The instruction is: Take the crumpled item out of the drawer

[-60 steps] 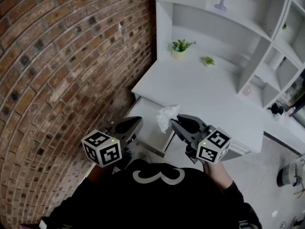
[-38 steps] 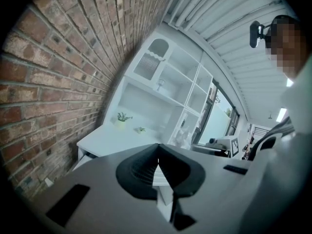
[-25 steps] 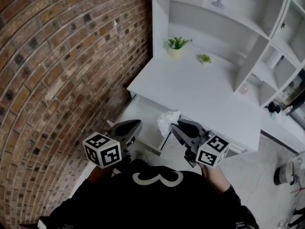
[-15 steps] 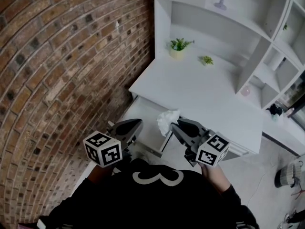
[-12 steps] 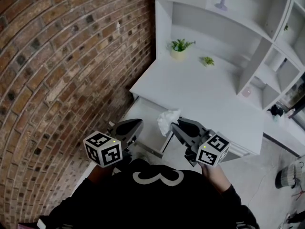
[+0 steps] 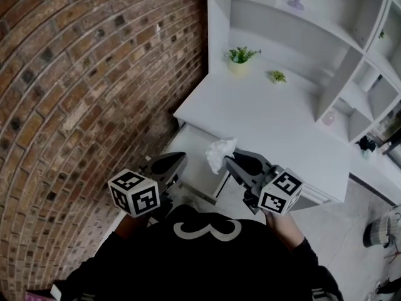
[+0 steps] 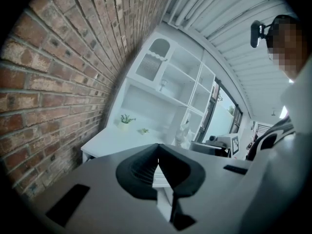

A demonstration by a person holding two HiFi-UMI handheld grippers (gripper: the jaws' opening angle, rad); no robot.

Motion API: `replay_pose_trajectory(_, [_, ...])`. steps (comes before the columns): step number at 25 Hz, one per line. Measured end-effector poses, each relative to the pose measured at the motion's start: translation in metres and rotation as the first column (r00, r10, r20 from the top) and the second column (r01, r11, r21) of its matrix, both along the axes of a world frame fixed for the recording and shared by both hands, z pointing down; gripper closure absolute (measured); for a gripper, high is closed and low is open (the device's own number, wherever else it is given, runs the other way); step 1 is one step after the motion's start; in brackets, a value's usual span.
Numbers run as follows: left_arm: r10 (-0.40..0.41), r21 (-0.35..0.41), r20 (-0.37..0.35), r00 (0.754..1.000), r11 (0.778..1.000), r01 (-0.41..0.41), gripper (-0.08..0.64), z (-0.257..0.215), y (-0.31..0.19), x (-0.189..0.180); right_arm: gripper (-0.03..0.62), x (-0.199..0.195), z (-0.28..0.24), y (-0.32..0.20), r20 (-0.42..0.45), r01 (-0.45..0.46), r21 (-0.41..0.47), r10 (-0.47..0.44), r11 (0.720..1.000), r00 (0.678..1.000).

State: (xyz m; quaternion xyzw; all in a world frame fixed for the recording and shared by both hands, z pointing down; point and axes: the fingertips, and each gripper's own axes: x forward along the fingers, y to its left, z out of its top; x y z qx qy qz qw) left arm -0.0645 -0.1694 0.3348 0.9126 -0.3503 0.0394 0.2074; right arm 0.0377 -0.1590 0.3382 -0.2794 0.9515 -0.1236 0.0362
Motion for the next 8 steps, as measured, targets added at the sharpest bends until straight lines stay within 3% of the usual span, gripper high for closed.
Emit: replay_pose_trajectory(8, [0.005,-0.004,-0.003,1.0,1.0,-0.005,0.557,0.0036,-0.0015,0.0009,0.543,0.0011,-0.0028,-0.0003,-0.014,-0.01,0.023,0.011,1.0,1.0])
